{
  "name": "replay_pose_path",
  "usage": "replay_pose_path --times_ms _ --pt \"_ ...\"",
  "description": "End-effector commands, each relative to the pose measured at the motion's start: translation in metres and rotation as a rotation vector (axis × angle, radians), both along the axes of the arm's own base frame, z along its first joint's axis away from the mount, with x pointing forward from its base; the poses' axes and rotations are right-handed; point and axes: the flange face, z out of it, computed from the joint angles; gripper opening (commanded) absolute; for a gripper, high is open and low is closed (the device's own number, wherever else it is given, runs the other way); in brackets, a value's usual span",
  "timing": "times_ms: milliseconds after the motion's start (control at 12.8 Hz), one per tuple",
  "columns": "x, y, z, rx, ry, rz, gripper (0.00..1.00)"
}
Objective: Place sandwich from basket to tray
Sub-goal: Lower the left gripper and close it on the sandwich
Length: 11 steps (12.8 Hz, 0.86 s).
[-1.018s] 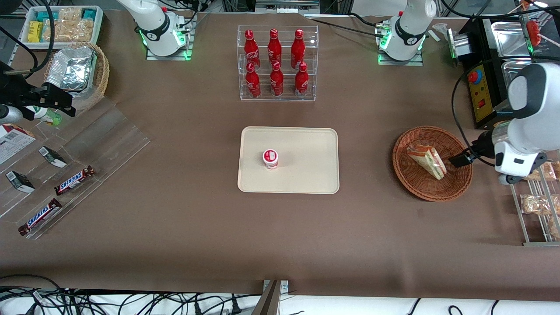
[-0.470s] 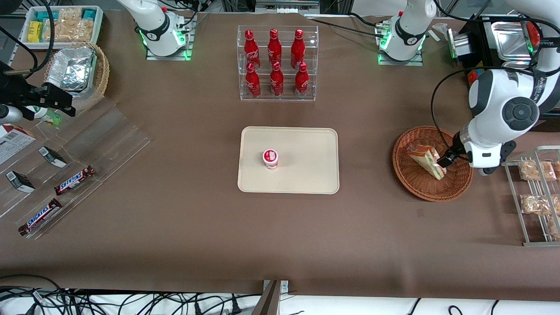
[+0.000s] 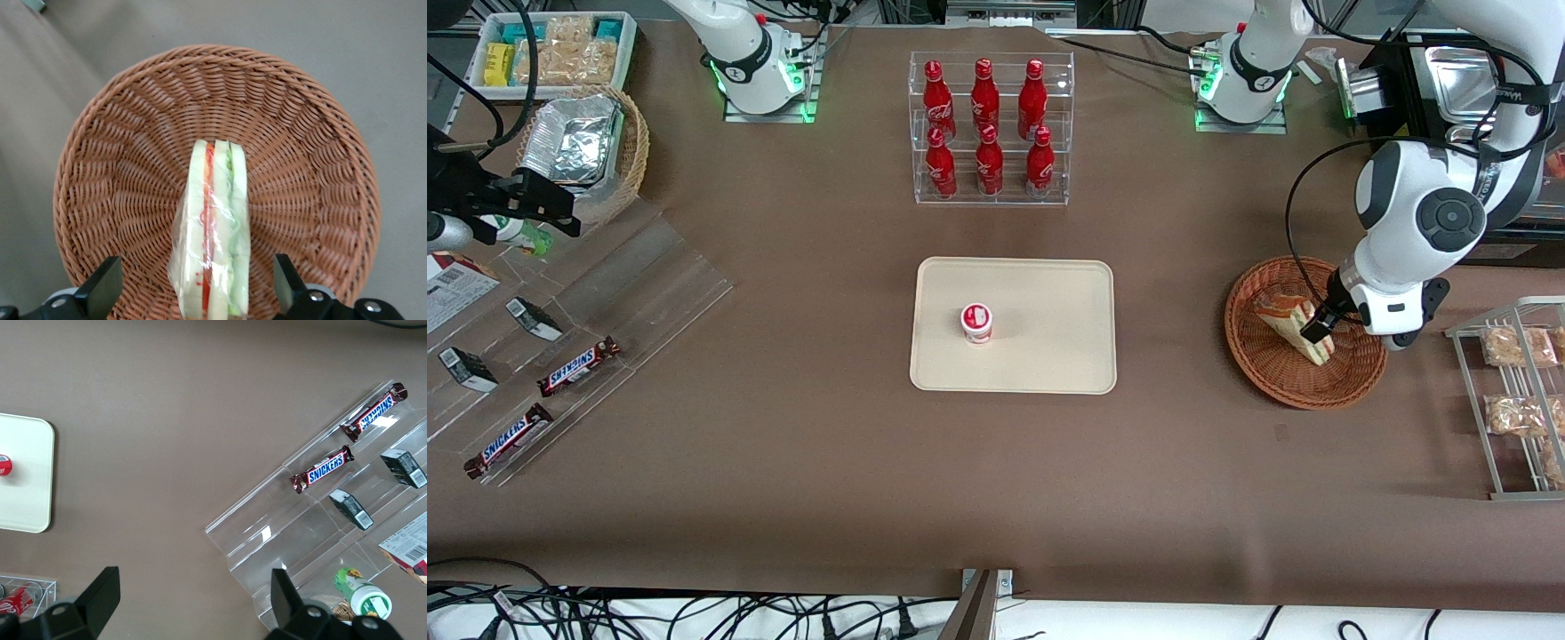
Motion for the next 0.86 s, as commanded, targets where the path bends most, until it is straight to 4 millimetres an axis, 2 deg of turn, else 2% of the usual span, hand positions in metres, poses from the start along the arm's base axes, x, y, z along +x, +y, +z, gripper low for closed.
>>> replay_pose_path --times_ms 0,470,783 --pt "-0.005 -0.014 -0.023 0.065 -0.019 -0.003 1.00" --pt "-0.011 -0.022 -0.046 0.066 -0.031 0.013 1.00" --pt "-0.018 -0.023 -0.052 0.064 -0.029 0.041 1.00"
